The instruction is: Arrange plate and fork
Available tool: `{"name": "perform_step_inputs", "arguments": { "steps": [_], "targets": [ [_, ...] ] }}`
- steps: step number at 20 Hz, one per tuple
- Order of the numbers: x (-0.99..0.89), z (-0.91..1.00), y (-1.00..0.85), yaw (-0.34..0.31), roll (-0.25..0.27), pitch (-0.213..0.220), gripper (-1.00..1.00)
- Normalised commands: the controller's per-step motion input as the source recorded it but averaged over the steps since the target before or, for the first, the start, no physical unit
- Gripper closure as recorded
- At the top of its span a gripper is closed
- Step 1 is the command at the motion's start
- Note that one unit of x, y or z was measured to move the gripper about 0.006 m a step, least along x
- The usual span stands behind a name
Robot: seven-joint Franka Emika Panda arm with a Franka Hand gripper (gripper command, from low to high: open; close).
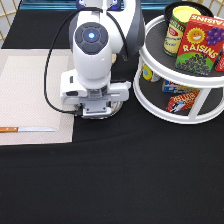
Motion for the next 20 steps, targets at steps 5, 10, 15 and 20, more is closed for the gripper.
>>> {"name": "perform_step_inputs", "arguments": {
  "steps": [5,10,15,20],
  "targets": [
    [0.22,0.02,-0.72,-0.021,0.163,0.0,-1.0],
    [0.11,-0.02,-0.82,-0.004,0.169,0.0,-1.0],
    [0.14,0.0,-0.83,0.0,0.16,0.0,-1.0],
    [0.06,0.02,-0.91,0.0,0.158,0.006,-1.0]
  ]
}}
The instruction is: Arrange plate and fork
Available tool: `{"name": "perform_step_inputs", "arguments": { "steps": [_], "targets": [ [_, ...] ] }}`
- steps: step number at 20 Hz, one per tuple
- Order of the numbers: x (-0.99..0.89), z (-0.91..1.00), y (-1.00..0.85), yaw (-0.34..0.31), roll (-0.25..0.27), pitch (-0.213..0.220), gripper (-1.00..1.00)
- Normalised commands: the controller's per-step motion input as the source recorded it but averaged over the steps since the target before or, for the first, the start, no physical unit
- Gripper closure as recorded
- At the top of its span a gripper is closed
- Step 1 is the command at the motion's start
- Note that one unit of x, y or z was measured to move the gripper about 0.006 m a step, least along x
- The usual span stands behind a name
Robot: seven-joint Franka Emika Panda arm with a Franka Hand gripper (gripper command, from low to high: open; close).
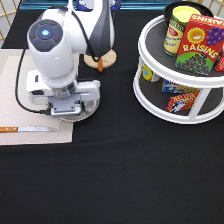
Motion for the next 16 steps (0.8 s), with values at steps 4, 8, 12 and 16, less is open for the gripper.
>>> {"name": "perform_step_inputs", "arguments": {
  "steps": [4,8,12,16],
  "targets": [
    [-0.29,-0.09,-0.92,0.0,0.137,0.0,-1.0],
    [-0.51,-0.17,-0.84,0.0,0.127,-0.003,-1.0],
    [-0.75,-0.3,-0.65,0.0,0.111,-0.044,-1.0],
    [-0.87,-0.32,-0.52,0.0,0.085,-0.06,-1.0]
  ]
}}
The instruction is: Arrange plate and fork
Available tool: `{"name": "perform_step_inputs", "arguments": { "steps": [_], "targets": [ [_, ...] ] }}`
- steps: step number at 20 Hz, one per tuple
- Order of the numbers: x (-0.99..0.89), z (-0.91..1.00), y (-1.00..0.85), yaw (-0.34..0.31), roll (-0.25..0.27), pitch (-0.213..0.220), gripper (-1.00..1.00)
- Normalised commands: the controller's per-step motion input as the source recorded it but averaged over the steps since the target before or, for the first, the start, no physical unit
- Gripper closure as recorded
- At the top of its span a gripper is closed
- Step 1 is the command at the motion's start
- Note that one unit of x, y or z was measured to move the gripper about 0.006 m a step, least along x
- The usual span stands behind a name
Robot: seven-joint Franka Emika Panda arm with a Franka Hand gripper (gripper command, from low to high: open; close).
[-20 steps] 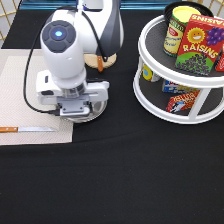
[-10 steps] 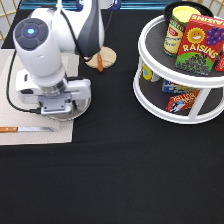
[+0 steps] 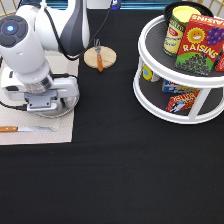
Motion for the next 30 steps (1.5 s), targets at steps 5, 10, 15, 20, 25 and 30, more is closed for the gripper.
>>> {"name": "perform_step_inputs", "arguments": {
  "steps": [5,10,15,20,25,30],
  "targets": [
    [-0.85,-0.25,-0.58,0.0,0.079,-0.044,-1.0],
    [-0.79,-0.09,-0.65,0.0,0.068,-0.025,-1.0],
    [-0.84,-0.01,-0.56,0.0,0.076,-0.019,-1.0],
    [-0.95,-0.01,-0.39,0.0,0.051,-0.047,-1.0],
    [-0.29,0.01,-0.18,0.053,0.063,-0.058,-1.0],
    [-0.43,-0.07,-0.12,0.115,0.083,-0.045,-1.0]
  ]
}}
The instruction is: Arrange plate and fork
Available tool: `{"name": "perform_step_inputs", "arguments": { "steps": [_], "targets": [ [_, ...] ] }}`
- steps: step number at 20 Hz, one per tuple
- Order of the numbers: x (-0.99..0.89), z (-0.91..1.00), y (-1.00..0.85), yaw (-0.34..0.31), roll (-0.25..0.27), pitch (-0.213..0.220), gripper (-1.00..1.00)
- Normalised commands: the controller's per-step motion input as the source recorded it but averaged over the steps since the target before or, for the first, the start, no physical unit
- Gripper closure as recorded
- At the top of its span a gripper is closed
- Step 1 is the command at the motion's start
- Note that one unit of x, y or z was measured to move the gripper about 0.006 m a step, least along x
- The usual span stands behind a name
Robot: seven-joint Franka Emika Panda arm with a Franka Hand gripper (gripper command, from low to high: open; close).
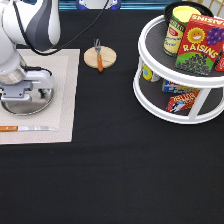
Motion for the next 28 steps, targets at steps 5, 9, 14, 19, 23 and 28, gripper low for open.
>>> {"name": "perform_step_inputs", "arguments": {
  "steps": [5,9,14,19,23,28],
  "targets": [
    [-0.81,-0.16,0.0,0.129,0.049,-0.038,-1.0],
    [-0.76,0.01,0.0,0.115,0.044,-0.002,-1.0],
    [-0.71,0.02,0.0,0.076,0.048,0.0,-1.0],
    [-0.45,0.39,0.12,0.021,-0.001,-0.085,-1.0],
    [-0.58,0.59,0.38,-0.002,-0.075,-0.28,-1.0],
    [-0.47,0.51,0.44,-0.005,-0.101,-0.362,-1.0]
  ]
}}
